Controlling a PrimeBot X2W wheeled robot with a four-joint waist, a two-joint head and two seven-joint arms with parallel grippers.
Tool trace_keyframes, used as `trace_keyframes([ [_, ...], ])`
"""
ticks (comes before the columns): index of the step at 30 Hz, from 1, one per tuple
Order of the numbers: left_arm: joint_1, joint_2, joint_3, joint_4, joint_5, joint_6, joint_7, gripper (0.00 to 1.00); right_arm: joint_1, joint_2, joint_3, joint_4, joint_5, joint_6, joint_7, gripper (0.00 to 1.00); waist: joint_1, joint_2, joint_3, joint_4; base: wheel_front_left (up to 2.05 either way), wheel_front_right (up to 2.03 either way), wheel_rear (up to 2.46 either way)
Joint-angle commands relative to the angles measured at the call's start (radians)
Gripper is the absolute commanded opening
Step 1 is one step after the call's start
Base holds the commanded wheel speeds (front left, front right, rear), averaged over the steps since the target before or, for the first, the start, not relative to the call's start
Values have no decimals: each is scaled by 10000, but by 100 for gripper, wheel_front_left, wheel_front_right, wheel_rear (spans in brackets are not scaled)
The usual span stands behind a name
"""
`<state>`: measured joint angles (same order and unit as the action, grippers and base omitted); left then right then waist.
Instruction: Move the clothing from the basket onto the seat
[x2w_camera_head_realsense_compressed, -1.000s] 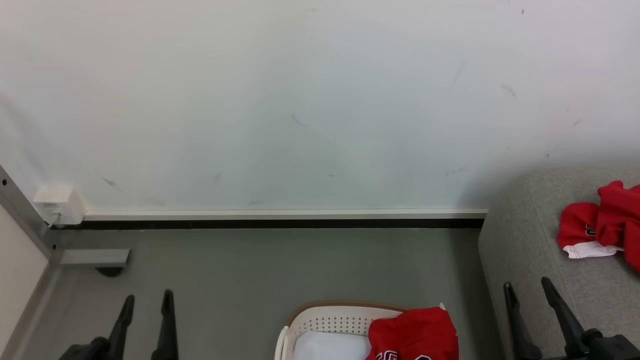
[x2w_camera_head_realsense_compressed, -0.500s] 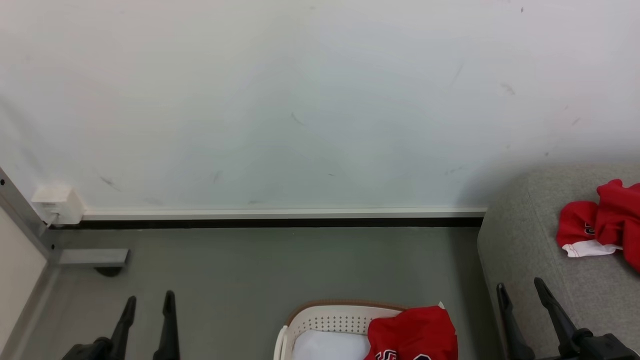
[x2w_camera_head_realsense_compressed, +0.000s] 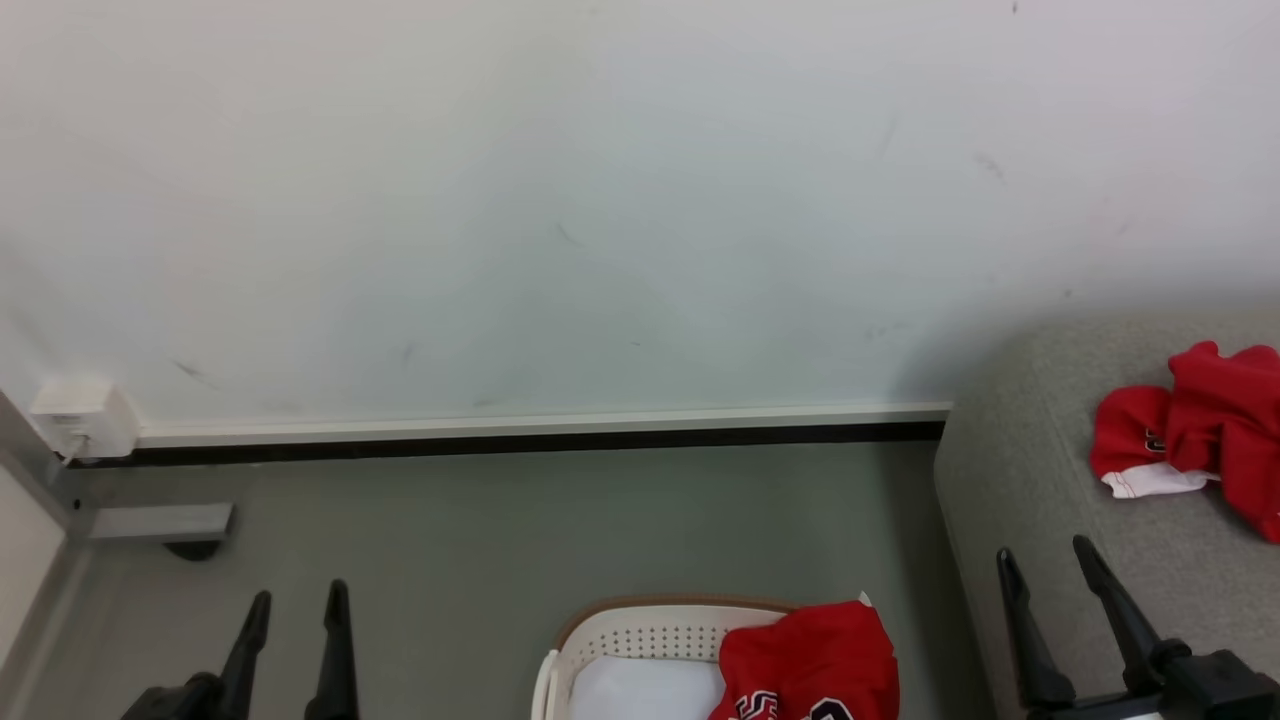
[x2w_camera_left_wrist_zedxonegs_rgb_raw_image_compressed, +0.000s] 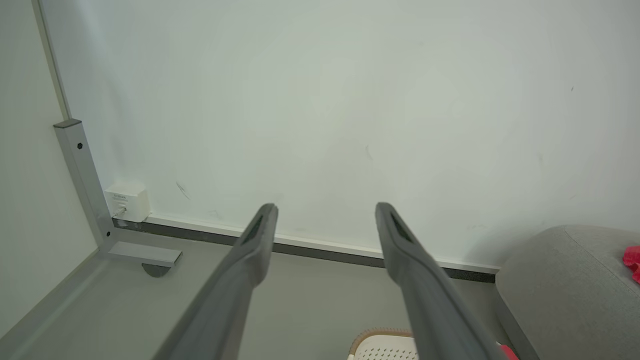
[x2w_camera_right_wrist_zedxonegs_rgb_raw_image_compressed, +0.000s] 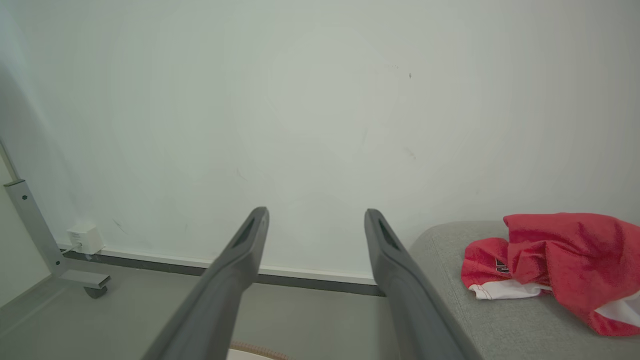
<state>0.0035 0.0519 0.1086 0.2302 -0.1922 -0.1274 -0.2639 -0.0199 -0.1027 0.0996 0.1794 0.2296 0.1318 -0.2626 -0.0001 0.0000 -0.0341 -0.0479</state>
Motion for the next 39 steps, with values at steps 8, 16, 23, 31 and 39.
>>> trace_keyframes([
  [8, -480, 157, -421, -128, -71, -24, -6, 100, -467, -197, -321, -355, -387, -22, -17, 100, 1, 0, 608, -745, 0, 0, 0],
  [16, -1131, 703, -977, -450, -527, -23, -4, 100, -920, 84, -655, -864, -772, -22, -16, 100, 1, 0, 1684, -1699, 0, 0, 0],
  [23, -1845, 1334, -1713, -631, -830, -24, -4, 100, -1378, 356, -934, -1390, -929, -22, -14, 100, 1, 0, 2858, -2402, 0, 0, 0],
  [31, -3022, 2556, -3062, -456, -1181, -25, -4, 100, -2163, 531, -954, -1934, -722, -22, -13, 100, 1, 0, 4664, -2811, 0, 0, 0],
  [39, -4626, 3453, -5248, 377, -1742, -25, 337, 100, -3077, 530, -1362, -2603, -422, -22, -14, 100, 1, 0, 6316, -2846, 0, 0, 0],
])
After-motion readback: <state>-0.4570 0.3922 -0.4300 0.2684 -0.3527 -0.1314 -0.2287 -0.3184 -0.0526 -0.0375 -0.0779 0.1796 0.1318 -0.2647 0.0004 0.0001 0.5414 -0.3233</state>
